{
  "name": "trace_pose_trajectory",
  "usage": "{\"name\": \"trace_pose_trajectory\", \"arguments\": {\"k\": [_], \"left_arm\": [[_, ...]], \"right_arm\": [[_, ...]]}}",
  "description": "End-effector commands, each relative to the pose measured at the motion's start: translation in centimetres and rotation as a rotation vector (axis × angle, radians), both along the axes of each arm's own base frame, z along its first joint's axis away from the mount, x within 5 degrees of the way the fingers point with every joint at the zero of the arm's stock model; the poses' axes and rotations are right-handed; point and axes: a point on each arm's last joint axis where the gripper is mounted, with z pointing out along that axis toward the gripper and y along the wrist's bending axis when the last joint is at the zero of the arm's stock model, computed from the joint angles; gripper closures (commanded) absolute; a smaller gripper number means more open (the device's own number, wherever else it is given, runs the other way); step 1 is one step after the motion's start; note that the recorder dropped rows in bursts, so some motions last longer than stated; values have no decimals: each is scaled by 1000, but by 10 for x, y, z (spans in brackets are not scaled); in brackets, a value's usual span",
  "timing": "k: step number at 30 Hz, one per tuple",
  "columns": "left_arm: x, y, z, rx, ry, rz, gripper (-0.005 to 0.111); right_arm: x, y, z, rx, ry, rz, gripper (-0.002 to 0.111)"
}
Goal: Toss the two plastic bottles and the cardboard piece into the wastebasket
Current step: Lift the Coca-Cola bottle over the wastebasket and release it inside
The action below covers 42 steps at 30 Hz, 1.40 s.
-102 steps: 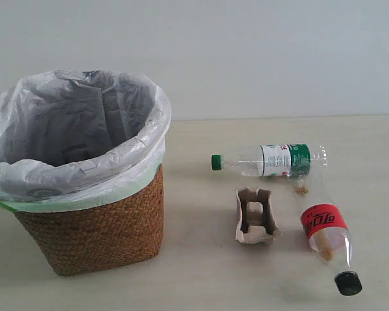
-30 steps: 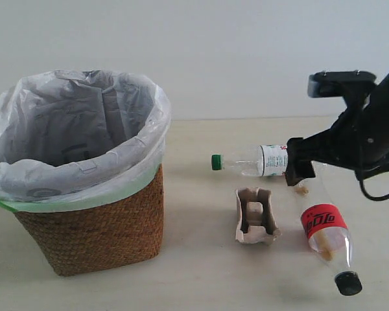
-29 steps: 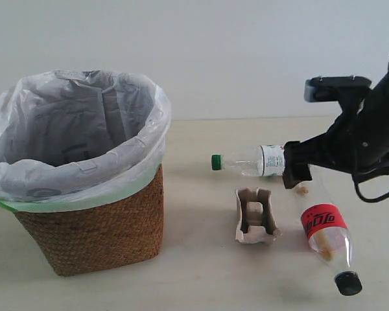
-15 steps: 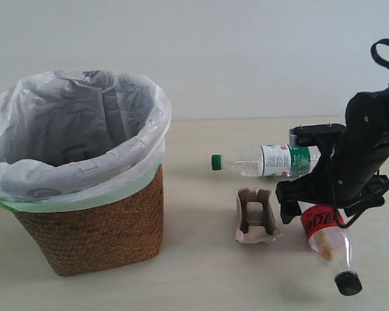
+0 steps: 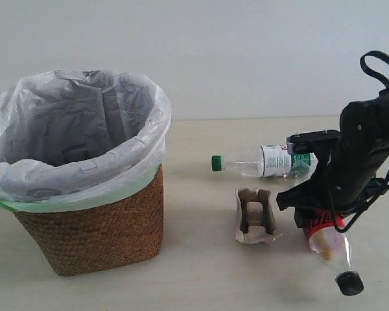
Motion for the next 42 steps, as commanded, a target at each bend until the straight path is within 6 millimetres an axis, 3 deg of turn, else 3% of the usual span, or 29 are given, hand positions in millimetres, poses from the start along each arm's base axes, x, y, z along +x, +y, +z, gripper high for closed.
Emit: {"name": "trace_pose_trajectory", "arguments": {"k": [1, 5, 11, 19, 21, 26, 31, 34, 37, 38, 40, 42], "left_arm": [[0, 0, -1, -6, -2, 6, 101], [0, 0, -1, -6, -2, 6, 101], [0, 0, -1, -6, -2, 6, 101], [0, 0, -1, -6, -2, 6, 101], [0, 0, -1, -6, -2, 6, 101], [0, 0, -1, -6, -2, 6, 101], [0, 0, -1, -6, -2, 6, 101], [0, 0, -1, -6, -2, 6, 101], [0, 0, -1, -6, -2, 6, 101], [0, 0, -1, -6, -2, 6, 101], [0, 0, -1, -6, -2, 6, 101], [0, 0, -1, -6, -2, 6, 101]], "right_arm": [[-6, -3, 11, -22, 21, 19, 108], [-13, -5, 44, -4, -45, 16, 108], [-23, -10, 122, 17, -170, -14, 108], [-25, -43, 224, -287, -265, -179, 108], [-22, -50, 250, -345, -360, -210, 108], [-25, -58, 281, -398, -486, -259, 108], [-19, -54, 273, -368, -453, -256, 108], [-14, -41, 259, -239, -380, -256, 108], [-17, -5, 250, 113, -227, -105, 108], [-21, 12, 258, 281, -197, -9, 108], [-31, 50, 295, 676, -278, 241, 108], [-43, 77, 329, 967, -377, 374, 103]]}}
